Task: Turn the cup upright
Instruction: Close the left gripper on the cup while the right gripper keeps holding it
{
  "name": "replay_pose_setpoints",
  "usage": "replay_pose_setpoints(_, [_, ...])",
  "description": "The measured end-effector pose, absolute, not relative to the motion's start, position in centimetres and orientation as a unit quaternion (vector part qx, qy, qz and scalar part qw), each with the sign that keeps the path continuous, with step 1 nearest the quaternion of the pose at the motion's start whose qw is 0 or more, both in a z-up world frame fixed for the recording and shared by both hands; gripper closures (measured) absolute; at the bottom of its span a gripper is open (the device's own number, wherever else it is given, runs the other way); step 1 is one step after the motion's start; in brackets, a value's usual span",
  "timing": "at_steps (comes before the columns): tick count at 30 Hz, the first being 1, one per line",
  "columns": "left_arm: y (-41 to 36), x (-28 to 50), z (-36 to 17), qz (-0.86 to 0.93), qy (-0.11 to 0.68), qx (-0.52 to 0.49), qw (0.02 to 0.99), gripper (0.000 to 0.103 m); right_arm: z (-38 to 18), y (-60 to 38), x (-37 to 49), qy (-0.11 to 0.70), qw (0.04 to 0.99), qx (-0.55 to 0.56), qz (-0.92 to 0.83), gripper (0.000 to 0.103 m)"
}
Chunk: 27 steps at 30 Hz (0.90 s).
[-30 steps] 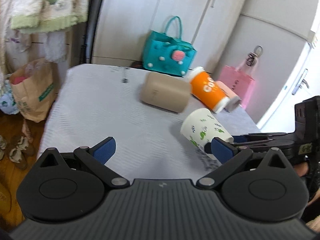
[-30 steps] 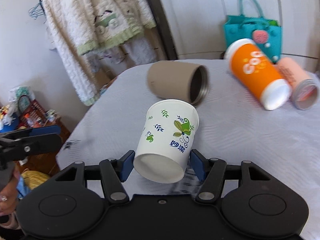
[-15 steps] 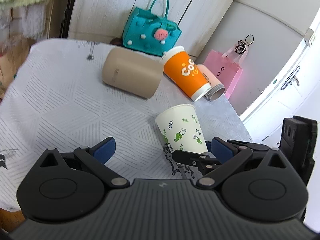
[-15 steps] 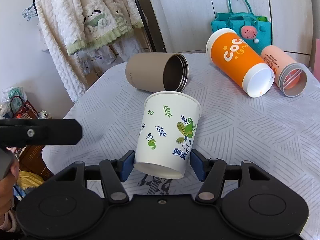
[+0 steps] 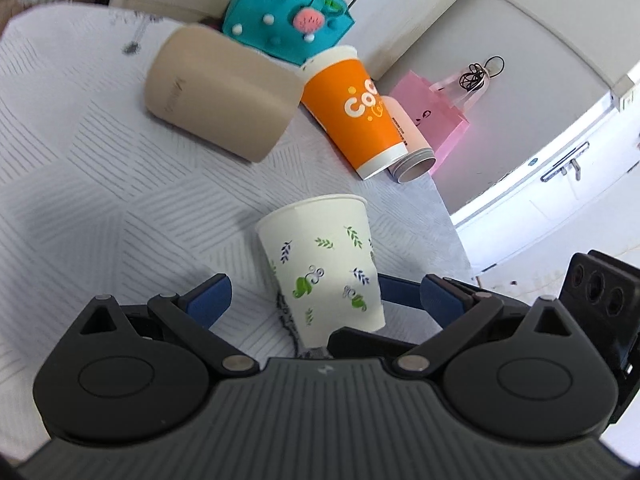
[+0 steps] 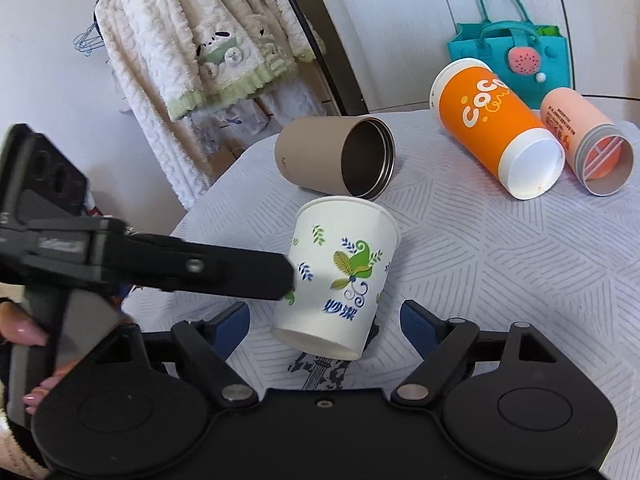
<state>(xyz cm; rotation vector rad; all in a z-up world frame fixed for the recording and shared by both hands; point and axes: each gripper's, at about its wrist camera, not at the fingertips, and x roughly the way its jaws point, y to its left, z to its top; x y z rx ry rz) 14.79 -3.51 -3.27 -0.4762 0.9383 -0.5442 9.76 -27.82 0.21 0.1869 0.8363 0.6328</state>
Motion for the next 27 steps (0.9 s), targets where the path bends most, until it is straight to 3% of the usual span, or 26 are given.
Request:
replay_pose_setpoints(3, [-3.9,15.6,-3.7,-0.268,0.450,-0.234,0.819,0.004,0.2,-27.8,10.7,0.407,0.852,0.095,0.317,0.017])
replay_pose_setpoints(7, [-4.7,16.0,-3.9,-0.264,0.448,-0.218,0.826,0.023,-0.2,-27.4,11.8,0.417,0.842,0.096,0.329,0.019])
replay_pose_setpoints(9, [-4.9,16.0,-4.0,-0.260,0.447,-0.205,0.831,0.033,-0.4,-27.3,12.0,0.418,0.840,0.096,0.331,0.033])
replay_pose_setpoints(10, [-5.1,16.0,-4.1,-0.256,0.446,-0.198,0.835,0.035,-0.4,-27.3,12.2,0.420,0.839,0.096,0.332,0.034])
replay_pose_setpoints(17, [-4.3,15.4,-4.0,-0.267,0.426,-0.200,0.841,0.037,-0.3,-27.3,11.6,0.400,0.848,0.067,0.340,0.035])
replay_pose_setpoints(27, [-5.0,12.4,-2.3,-0.261,0.349,-0.098,0.895,0.039,0.4,-25.7,9.8,0.339,0.875,-0.006,0.346,0.036])
